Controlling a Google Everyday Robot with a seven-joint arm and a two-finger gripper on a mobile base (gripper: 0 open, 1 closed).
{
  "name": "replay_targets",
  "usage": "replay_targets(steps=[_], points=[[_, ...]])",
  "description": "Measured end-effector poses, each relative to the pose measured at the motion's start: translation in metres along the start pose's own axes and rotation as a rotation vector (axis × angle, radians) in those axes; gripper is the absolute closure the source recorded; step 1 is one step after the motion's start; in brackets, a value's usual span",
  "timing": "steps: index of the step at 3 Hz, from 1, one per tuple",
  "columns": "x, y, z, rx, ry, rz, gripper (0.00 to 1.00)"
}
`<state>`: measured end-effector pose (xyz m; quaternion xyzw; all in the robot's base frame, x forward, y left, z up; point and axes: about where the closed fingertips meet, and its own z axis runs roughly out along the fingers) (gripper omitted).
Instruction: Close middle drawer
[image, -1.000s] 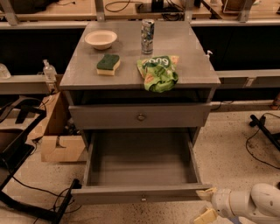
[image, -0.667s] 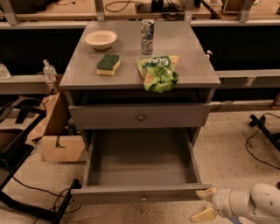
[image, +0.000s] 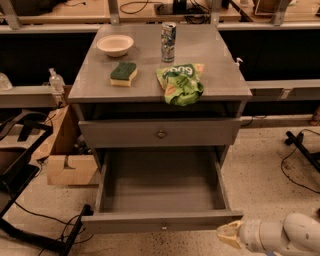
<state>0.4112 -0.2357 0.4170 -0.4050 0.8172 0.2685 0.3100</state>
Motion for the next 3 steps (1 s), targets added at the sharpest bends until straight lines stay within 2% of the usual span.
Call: replay_targets(steps=[1, 2, 3], points=[[0.020, 0.011, 0.015, 0.001, 0.026, -0.031, 0.92], [0.046, 0.013, 0.035, 0.040, 0.044, -0.114, 1.00], [0.046, 0.013, 0.035, 0.040, 0.044, -0.114, 1.00]])
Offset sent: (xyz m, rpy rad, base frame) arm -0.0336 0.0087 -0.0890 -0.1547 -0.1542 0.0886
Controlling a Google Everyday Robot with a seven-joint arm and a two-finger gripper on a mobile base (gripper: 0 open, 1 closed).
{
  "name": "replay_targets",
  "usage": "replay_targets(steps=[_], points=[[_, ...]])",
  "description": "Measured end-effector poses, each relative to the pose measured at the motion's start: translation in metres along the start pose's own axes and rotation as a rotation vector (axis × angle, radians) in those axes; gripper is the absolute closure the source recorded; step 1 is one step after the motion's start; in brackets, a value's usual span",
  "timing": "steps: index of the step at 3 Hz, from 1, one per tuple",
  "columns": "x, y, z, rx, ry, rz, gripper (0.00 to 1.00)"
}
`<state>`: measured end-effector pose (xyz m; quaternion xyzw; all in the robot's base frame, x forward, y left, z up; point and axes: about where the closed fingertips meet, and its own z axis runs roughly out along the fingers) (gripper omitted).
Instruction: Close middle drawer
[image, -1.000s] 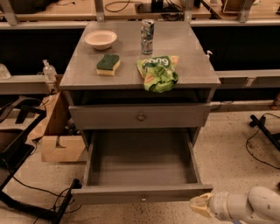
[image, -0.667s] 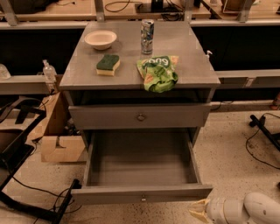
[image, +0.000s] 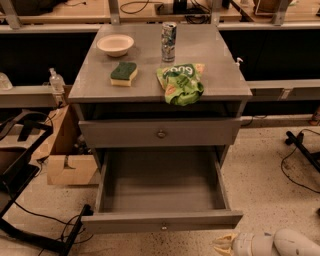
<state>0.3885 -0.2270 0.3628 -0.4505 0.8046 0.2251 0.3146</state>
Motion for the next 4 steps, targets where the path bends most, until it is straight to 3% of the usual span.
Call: replay_targets(steps=[1, 2, 4], points=[[-0.004, -0.006, 0.012, -0.014, -0.029, -0.001, 1.00], [-0.035, -0.027, 0.045, -0.047, -0.113, -0.036, 1.00], [-0.047, -0.038, 0.057, -0.055, -0.148, -0.047, 1.00]])
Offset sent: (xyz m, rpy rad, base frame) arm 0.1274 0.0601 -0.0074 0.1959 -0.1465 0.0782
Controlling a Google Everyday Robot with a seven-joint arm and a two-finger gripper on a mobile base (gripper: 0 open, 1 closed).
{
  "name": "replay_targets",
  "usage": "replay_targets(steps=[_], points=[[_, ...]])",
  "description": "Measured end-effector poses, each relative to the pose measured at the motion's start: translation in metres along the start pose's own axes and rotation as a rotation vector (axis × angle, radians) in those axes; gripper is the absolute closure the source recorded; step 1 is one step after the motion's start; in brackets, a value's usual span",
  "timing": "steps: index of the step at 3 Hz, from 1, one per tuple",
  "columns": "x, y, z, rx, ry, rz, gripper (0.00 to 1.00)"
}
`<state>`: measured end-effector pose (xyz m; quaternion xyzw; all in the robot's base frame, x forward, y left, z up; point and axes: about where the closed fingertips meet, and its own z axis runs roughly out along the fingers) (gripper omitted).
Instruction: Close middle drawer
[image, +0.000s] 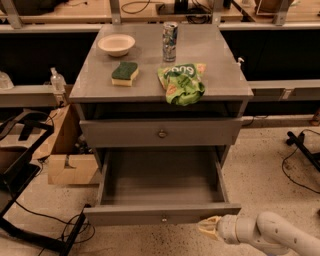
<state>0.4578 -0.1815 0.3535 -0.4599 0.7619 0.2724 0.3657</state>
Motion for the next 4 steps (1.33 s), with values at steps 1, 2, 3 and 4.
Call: replay_targets(steps=[1, 2, 3, 4], points=[[-0.011, -0.024, 0.013, 0.001, -0.016, -0.008, 1.00], [-0.012, -0.027, 0.015, 0.001, -0.019, -0.010, 1.00], [-0.023, -0.050, 0.028, 0.003, -0.030, -0.017, 1.00], [-0.027, -0.061, 0.038, -0.006, -0.037, -0.012, 1.00]])
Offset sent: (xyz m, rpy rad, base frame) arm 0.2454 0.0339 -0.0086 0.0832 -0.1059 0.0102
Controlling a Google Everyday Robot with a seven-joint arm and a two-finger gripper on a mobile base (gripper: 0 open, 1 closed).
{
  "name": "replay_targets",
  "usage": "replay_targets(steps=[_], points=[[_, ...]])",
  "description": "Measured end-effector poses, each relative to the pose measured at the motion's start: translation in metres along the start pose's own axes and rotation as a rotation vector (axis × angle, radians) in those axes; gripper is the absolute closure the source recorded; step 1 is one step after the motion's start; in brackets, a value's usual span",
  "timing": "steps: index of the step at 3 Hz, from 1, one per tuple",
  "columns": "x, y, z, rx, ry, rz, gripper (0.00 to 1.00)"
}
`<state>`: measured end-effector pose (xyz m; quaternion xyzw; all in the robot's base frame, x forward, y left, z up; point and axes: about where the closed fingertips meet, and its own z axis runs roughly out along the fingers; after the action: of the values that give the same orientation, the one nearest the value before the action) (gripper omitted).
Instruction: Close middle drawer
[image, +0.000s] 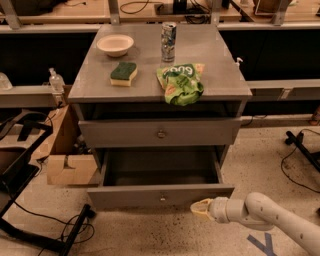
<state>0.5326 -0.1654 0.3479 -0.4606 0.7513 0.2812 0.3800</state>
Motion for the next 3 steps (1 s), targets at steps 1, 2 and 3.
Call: replay_targets(steps=[1, 2, 3], points=[[-0.015, -0.033, 0.016, 0.003, -0.011, -0.014, 1.00], [-0.015, -0.033, 0.016, 0.003, -0.011, -0.014, 1.00], [-0.031, -0.062, 0.037, -0.035, -0.022, -0.045, 1.00]])
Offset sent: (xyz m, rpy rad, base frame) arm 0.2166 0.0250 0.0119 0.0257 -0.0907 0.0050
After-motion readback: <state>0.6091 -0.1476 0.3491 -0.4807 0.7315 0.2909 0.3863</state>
